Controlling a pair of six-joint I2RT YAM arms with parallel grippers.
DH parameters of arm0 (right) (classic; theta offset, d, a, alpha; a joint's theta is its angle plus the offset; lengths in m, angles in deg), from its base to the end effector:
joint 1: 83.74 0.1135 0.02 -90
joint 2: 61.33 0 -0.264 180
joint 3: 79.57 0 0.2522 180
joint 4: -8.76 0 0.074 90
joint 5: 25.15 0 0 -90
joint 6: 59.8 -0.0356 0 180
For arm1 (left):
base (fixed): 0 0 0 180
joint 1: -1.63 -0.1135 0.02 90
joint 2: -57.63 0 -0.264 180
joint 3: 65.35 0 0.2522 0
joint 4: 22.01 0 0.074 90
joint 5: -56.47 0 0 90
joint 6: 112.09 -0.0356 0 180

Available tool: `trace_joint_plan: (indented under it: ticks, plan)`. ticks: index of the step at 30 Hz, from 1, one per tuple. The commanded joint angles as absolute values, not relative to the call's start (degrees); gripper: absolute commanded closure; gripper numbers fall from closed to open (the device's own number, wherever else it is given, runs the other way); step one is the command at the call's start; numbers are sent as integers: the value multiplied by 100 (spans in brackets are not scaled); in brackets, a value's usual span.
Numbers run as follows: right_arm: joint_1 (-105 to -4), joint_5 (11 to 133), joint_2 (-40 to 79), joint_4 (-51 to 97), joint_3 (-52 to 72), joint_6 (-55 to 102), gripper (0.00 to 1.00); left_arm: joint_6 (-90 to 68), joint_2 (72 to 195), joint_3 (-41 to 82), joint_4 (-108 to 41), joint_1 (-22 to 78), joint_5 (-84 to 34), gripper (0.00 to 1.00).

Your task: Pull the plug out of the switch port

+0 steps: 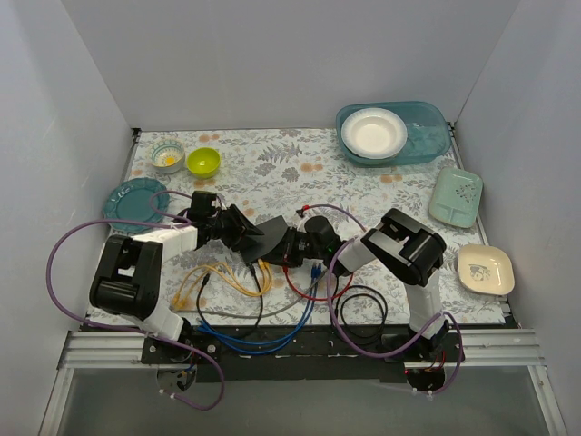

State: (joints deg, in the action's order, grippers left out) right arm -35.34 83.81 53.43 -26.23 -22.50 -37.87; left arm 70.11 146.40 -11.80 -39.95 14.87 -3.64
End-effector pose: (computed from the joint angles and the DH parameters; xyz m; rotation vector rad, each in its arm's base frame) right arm 0.2335 0.2804 0.0985 0.1429 2.3414 1.5244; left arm 0.2716 -0.0821 0.1481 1.6233 -2.3708 1.2212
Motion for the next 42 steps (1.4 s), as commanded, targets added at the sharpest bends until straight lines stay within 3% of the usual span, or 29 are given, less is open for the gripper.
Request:
trace_joint_plan:
  ticks: [1,13,20,26,28,29,32,36,42]
  plan:
    - [-3557,8964,5478,-1589,-2309,-3125,99,7001,14868,-1310,-4113,1455,-488,57]
    - [-3575,9008,5416,-1256,-2443,-2939,99,6685,13621,-1441,-4744,1666,-566,57]
    - [-3654,7630,4347,1273,-2519,-2096,99,6826,13681,-1617,-4816,1658,-997,57]
    - [-3970,6960,3571,2058,-2723,-1340,99,6791,13813,-1442,-4825,1649,-1103,57]
    - [-3962,6925,3500,2138,-2521,-1094,87,6773,13849,-1415,-4816,1640,-1094,57]
    - [-3944,6890,3352,2086,-2494,-1084,71,6782,13866,-1415,-4816,1631,-1103,57]
    - [-3830,6696,3027,1857,-2292,-1041,56,6808,13884,-1389,-4798,1614,-1103,57]
    - [-3637,6819,3051,1707,-1731,-926,51,6817,13893,-1354,-4772,1587,-1103,56]
    - [-3417,7539,3675,1076,-1369,-1162,52,6808,13928,-1292,-4789,1543,-1085,56]
